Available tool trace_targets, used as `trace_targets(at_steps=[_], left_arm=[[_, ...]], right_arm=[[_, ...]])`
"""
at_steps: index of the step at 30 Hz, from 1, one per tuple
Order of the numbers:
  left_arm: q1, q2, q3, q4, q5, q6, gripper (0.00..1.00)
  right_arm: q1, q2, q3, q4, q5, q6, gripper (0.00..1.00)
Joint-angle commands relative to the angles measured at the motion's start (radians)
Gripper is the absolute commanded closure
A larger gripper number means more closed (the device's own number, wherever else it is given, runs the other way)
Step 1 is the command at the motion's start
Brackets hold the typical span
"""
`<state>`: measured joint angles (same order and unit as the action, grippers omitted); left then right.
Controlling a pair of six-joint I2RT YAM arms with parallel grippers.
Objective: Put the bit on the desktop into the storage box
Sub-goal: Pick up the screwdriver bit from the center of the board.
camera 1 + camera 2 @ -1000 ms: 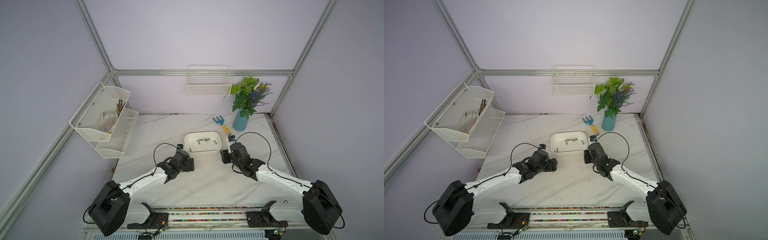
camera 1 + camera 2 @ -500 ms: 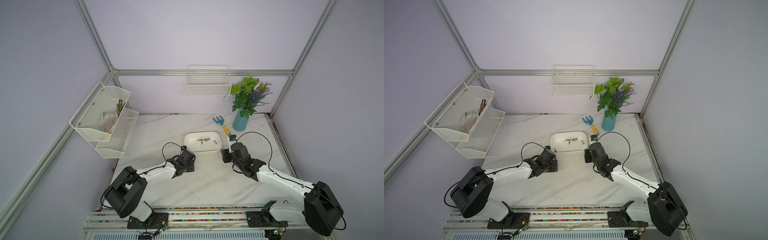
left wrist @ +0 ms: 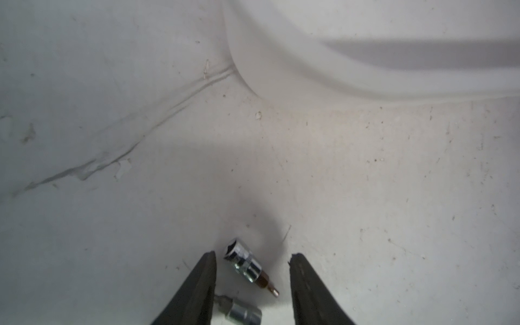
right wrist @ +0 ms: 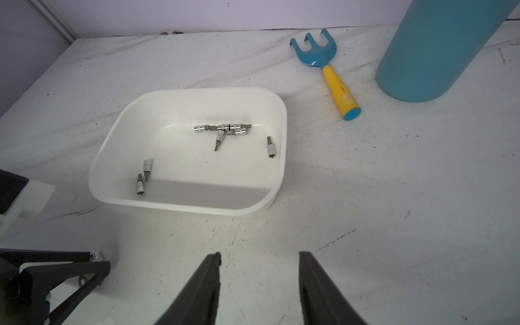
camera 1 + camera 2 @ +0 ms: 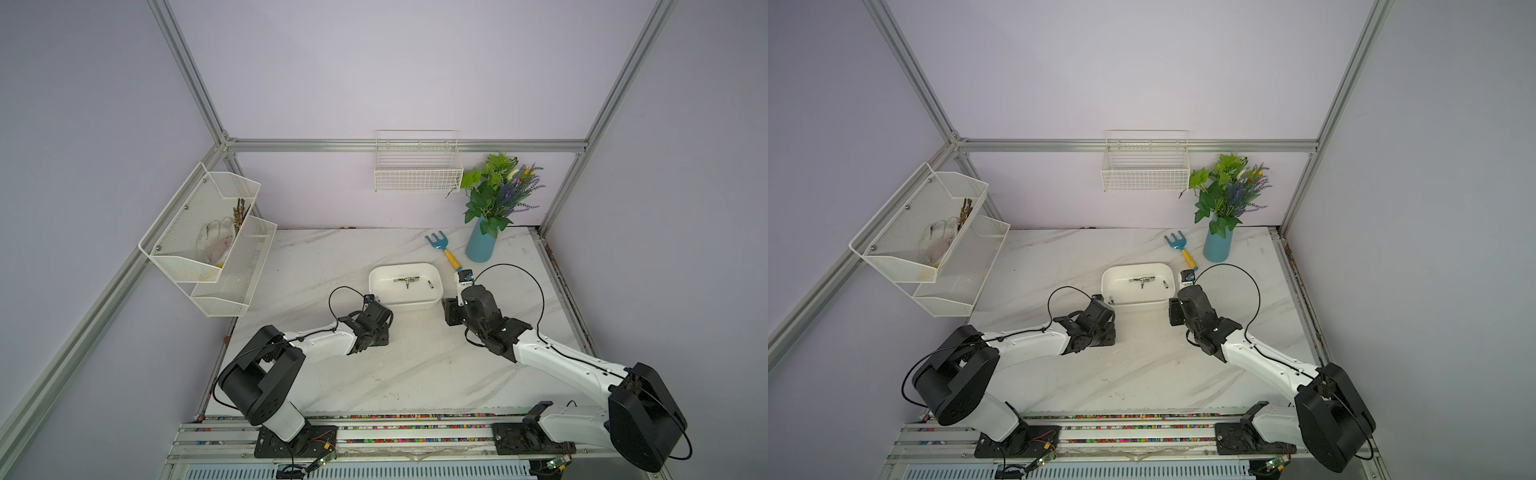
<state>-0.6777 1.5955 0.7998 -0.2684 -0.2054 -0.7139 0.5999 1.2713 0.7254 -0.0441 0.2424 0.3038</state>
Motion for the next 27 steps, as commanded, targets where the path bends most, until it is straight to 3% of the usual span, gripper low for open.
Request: trace_targets(at_steps=[1, 14, 27], left_arm=[[-0.007, 0.014, 0.039, 0.029, 0.017, 0.012, 0.55], [-0.026, 0.047, 0.07, 0.013, 0.034, 0.024, 0.65], [-0.065, 0.112, 0.139, -0.088, -0.046, 0.049, 0.75]], right_arm=[[-0.004, -0.013, -0.006, 0.029, 0.014, -0.011, 0.51], [-0.005, -0.017, -0.007, 0.029, 0.014, -0.011, 0.51], [-0.005, -0.02, -0.009, 0.029, 0.014, -0.011, 0.51]])
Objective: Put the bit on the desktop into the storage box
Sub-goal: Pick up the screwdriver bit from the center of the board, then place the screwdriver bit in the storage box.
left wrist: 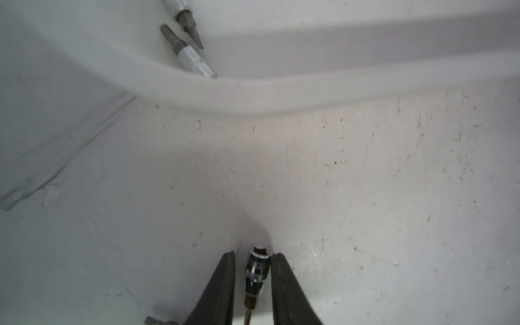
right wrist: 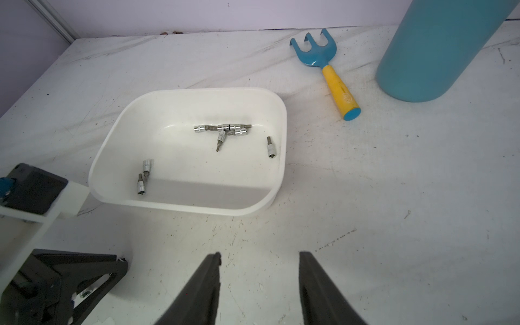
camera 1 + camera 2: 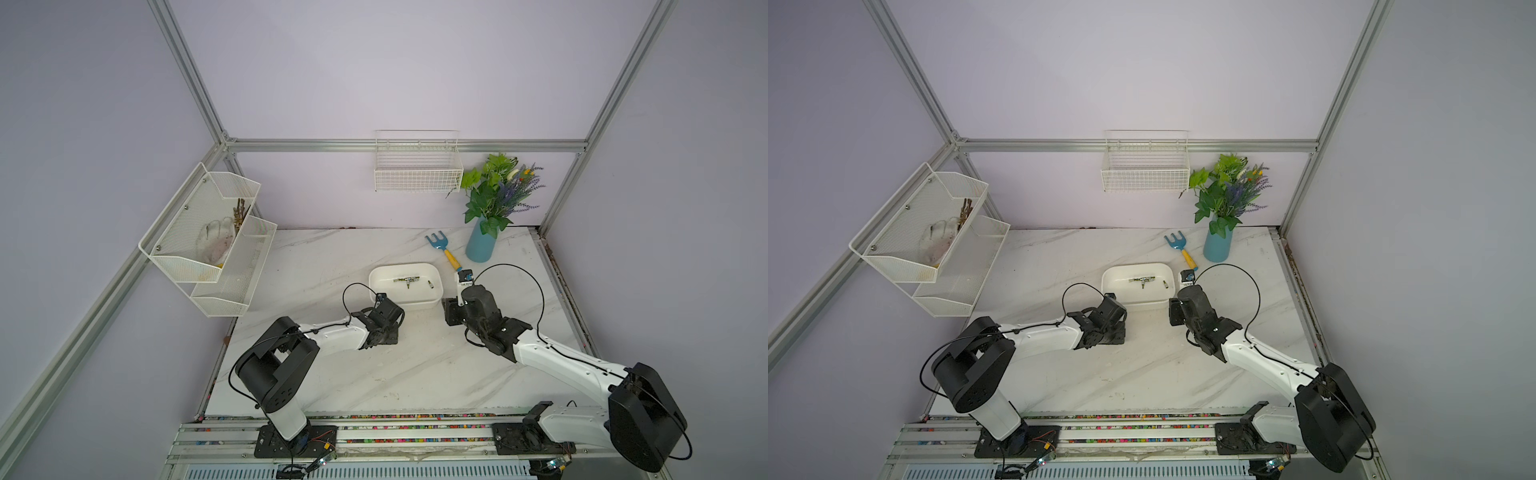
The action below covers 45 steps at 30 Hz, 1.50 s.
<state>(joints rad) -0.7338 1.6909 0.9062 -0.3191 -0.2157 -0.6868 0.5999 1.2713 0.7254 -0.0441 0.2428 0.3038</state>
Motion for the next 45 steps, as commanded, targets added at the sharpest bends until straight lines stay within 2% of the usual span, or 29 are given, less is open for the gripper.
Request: trace_targets(at_steps=[1, 17, 29, 34, 39, 45], left_arm=[[-0.014, 0.021, 0.038, -0.048, -0.044, 0.025, 0.76], [-0.046, 0.054, 0.096, -0.127, -0.099, 0.044, 0.84], [-0.046, -0.103, 0.136, -0.136, -0.03, 0.076, 0.84], [-0.044, -0.131, 0.205, -0.14, -0.057, 0.104, 0.84], [-0.016, -0.08, 0.3, -0.106, -0.097, 0.16, 0.84], [0.052, 0.054, 0.41, -0.026, -0.062, 0.203, 0.84]], right_arm=[[-0.005, -0.02, -0.009, 0.028, 0.013, -0.011, 0.51], [-0.005, -0.025, -0.01, 0.028, 0.012, -0.011, 0.51], [-0.006, -0.026, -0.012, 0.029, 0.015, -0.011, 0.51], [-0.006, -0.03, -0.014, 0.029, 0.016, -0.011, 0.51], [-0.006, -0.034, -0.014, 0.028, 0.019, -0.012, 0.51], [-0.006, -0.044, -0.018, 0.029, 0.03, -0.014, 0.51]])
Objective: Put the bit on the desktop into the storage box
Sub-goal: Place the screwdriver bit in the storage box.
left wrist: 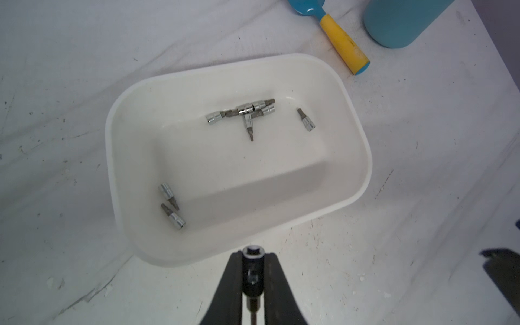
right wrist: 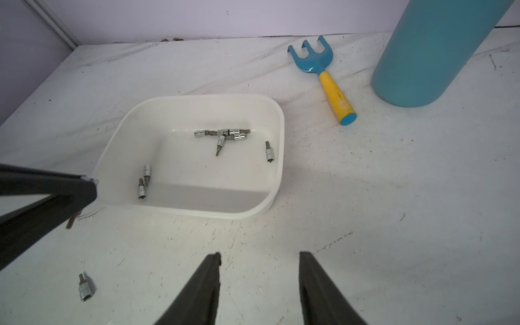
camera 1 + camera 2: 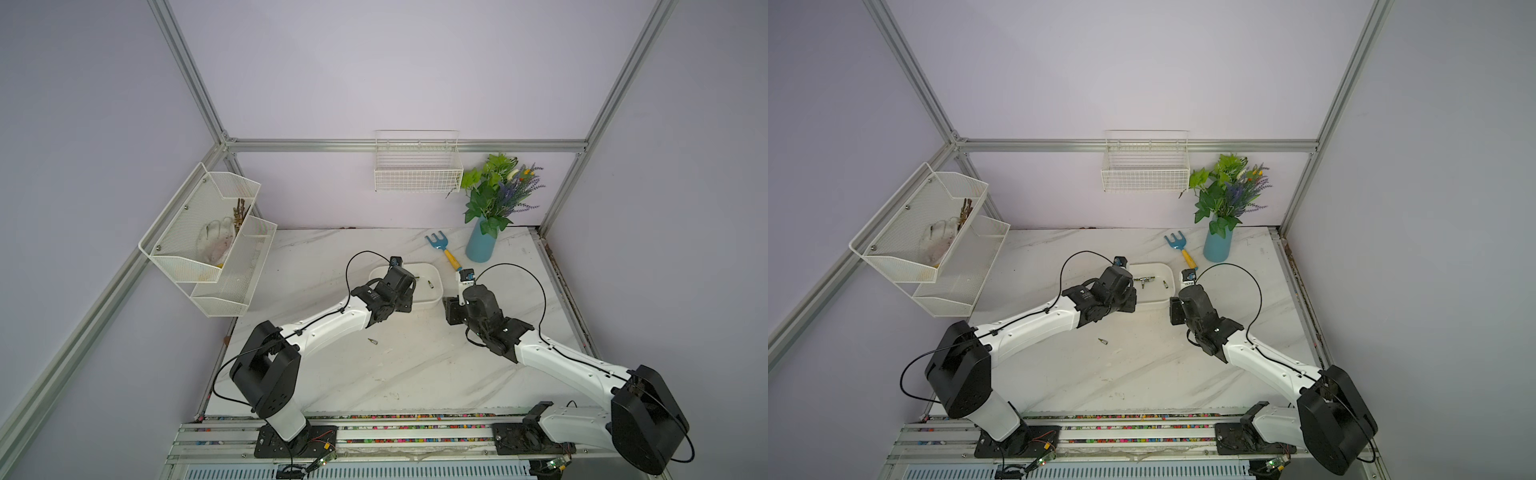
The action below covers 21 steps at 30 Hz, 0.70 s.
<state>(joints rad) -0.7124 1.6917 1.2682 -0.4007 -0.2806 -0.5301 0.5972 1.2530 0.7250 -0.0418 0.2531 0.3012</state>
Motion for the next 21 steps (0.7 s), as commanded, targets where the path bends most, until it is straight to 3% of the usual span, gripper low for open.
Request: trace_targets(at_steps=[1, 11, 16, 21], left_arm=[[0.041, 0.076, 0.064, 0.069, 0.007, 0.053, 0.84], [0.129, 0.198, 0.142, 0.142, 0.066, 0.082, 0.82], [0.138, 0.175, 0.136, 0.137, 0.08, 0.069, 0.5], [0.142, 0.069, 0.073, 0.137, 0.068, 0.052, 0.31]], right_arm=[[-0.003, -0.026, -0.019, 0.029, 0.019, -0.011, 0.51], [-0.004, -0.023, -0.016, 0.027, 0.009, -0.011, 0.5], [-0.005, -0.026, -0.016, 0.03, -0.011, -0.017, 0.5], [-0.004, -0.02, -0.004, 0.032, -0.139, -0.065, 0.5]])
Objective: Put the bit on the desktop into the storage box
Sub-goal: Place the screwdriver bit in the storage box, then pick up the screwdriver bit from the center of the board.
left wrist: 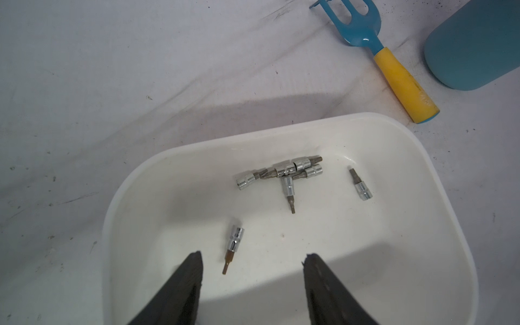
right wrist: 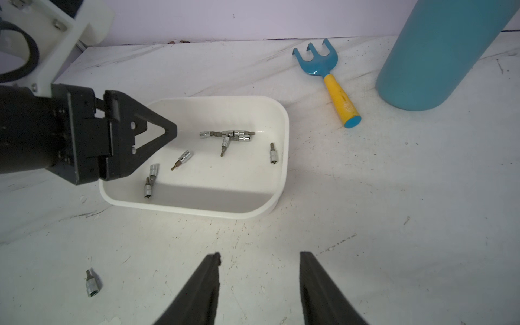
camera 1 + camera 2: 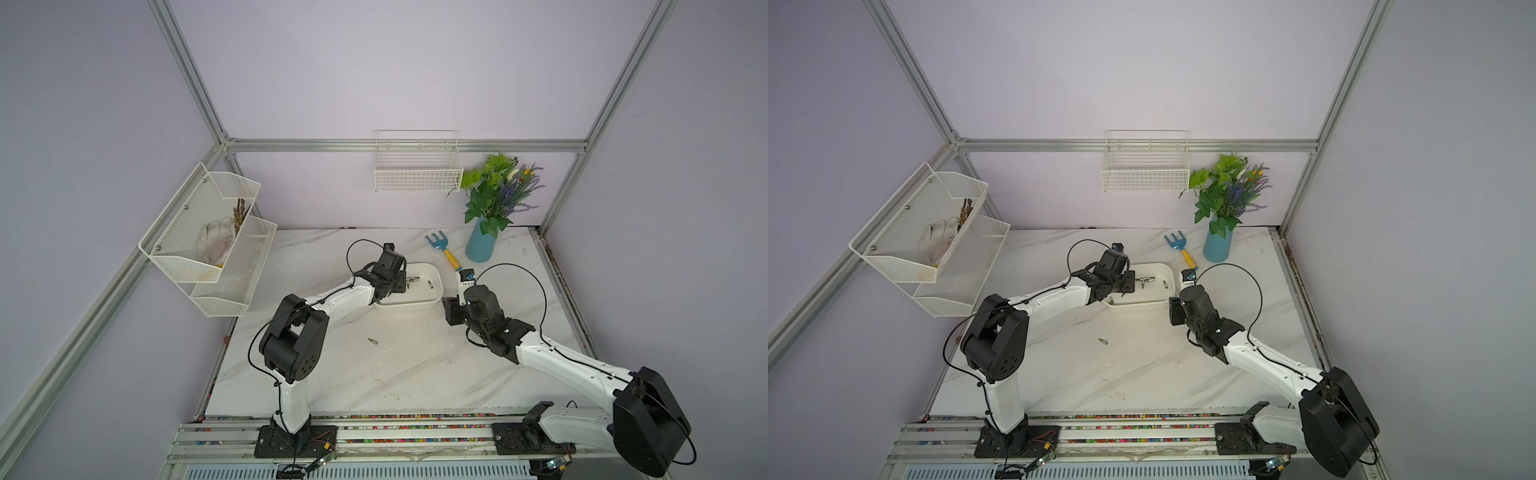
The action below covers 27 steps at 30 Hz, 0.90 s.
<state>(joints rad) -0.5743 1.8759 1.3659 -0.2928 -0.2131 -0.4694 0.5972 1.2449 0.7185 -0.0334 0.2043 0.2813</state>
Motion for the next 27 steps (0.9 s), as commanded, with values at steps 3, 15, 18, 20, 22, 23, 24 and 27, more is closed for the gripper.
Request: trace_targets(at_steps=[3, 15, 18, 20, 22, 23, 24, 27], left_arm=[[0.005, -0.212, -0.101, 0.031, -0.018, -0.025, 0.13], [0.099, -0.72, -0.511, -0.001, -0.093, -0.089, 0.0], [0.12, -0.822, -0.585, -0.03, -0.133, -0.073, 0.0], [0.126, -0.88, -0.642, -0.021, -0.164, -0.056, 0.0], [0.128, -0.926, -0.71, 0.012, -0.191, -0.038, 0.0], [0.128, -0.947, -0.748, 0.037, -0.201, -0.032, 0.0], [0.128, -0.967, -0.779, 0.063, -0.205, -0.031, 0.0], [0.129, -1.006, -0.845, 0.124, -0.22, -0.019, 0.0]], right_arm=[[-0.001, 0.011, 0.02, 0.025, -0.222, -0.065, 0.5], [0.091, 0.18, 0.159, -0.054, -0.383, -0.011, 0.52], [0.128, 0.234, 0.19, -0.053, -0.392, 0.012, 0.53], [0.152, 0.27, 0.214, -0.054, -0.391, 0.025, 0.53], [0.181, 0.322, 0.241, -0.059, -0.386, 0.031, 0.53], [0.195, 0.348, 0.257, -0.066, -0.381, 0.032, 0.54], [0.211, 0.371, 0.275, -0.073, -0.376, 0.032, 0.54], [0.254, 0.433, 0.327, -0.098, -0.359, 0.032, 0.55]])
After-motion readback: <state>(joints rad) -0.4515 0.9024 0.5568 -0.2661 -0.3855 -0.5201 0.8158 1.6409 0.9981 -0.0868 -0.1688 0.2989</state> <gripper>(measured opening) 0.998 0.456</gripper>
